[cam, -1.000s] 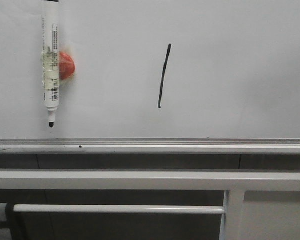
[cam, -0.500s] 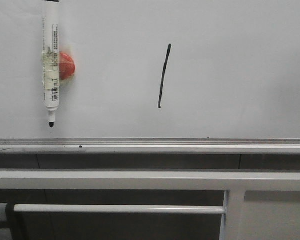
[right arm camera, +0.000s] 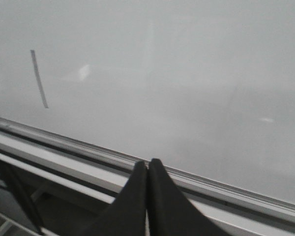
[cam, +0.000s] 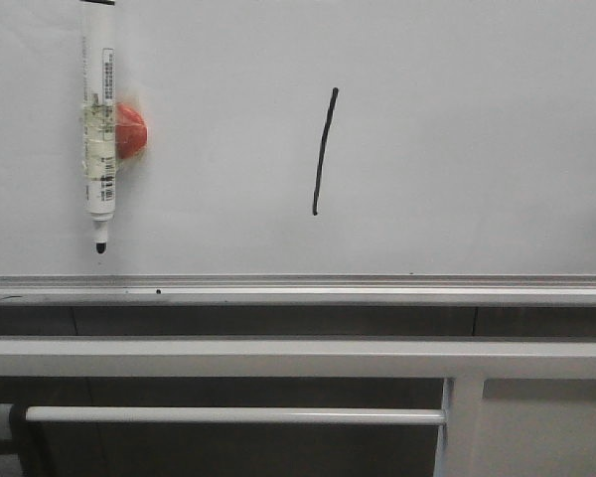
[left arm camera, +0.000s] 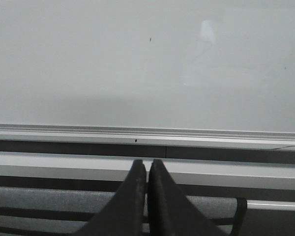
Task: Write number 1 on whiteboard
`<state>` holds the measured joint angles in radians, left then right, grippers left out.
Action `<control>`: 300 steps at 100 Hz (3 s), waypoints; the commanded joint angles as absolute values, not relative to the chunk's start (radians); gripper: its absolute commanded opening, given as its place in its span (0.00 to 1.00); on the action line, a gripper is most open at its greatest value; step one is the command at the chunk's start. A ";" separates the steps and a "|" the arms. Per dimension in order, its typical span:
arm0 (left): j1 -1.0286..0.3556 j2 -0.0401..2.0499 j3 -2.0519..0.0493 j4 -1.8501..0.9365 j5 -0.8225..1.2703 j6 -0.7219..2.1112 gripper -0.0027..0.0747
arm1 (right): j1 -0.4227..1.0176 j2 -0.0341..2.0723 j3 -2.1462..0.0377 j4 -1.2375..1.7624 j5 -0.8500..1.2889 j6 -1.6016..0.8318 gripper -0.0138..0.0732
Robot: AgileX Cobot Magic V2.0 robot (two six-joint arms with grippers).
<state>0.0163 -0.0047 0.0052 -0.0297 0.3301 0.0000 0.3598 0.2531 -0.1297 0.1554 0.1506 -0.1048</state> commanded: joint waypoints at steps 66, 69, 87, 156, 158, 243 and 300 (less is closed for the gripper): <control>0.018 -0.028 0.012 -0.041 0.258 -0.007 0.01 | 0.091 0.132 0.039 -0.160 0.026 0.160 0.09; 0.018 -0.028 0.012 -0.041 0.258 -0.007 0.01 | 0.089 0.127 0.039 -0.165 0.038 0.160 0.09; 0.018 -0.028 0.012 -0.041 0.258 -0.007 0.01 | 0.021 0.080 0.039 -0.164 0.114 0.160 0.09; 0.018 -0.028 0.012 -0.041 0.258 -0.007 0.01 | -0.112 -0.023 0.039 -0.097 0.319 0.143 0.09; 0.018 -0.028 0.012 -0.041 0.258 -0.007 0.01 | -0.112 -0.023 0.039 -0.084 0.319 0.129 0.09; 0.018 -0.028 0.012 -0.041 0.258 -0.007 0.01 | -0.148 -0.025 0.039 -0.051 0.323 0.055 0.09; 0.018 -0.028 0.012 -0.041 0.258 -0.007 0.01 | -0.148 -0.025 0.039 -0.051 0.323 0.055 0.09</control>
<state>0.0163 -0.0047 0.0052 -0.0297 0.3301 0.0000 -0.1434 -0.0065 0.0143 -0.0500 0.3357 0.0649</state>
